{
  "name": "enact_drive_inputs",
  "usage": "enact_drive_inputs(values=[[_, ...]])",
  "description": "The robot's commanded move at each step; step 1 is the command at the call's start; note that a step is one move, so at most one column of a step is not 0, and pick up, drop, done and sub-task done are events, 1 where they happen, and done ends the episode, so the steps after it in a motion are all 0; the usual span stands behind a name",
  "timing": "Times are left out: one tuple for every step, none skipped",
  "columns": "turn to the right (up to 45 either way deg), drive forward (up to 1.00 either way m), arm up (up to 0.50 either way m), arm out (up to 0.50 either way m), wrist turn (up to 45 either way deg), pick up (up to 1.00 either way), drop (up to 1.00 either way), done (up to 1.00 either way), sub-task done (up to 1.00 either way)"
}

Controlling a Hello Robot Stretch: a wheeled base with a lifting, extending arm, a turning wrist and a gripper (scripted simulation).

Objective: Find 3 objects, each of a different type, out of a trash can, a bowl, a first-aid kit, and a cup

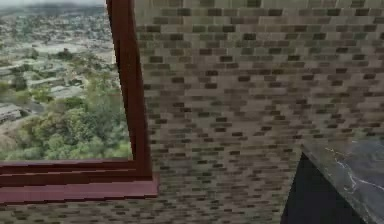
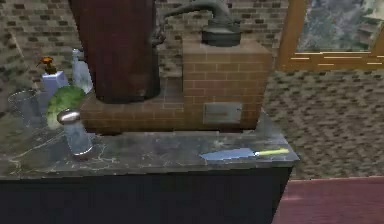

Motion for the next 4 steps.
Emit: enact_drive_inputs(values=[[45.0, 0.0, 0.0, 0.0, 0.0, 0.0, 0.0, 0.0, 0.0], [0.0, 0.0, 0.0, 0.0, 0.0, 0.0, 0.0, 0.0, 1.0], [45.0, 0.0, 0.0, 0.0, 0.0, 0.0, 0.0, 0.0, 0.0], [45.0, 0.0, 0.0, 0.0, 0.0, 0.0, 0.0, 0.0, 0.0]])
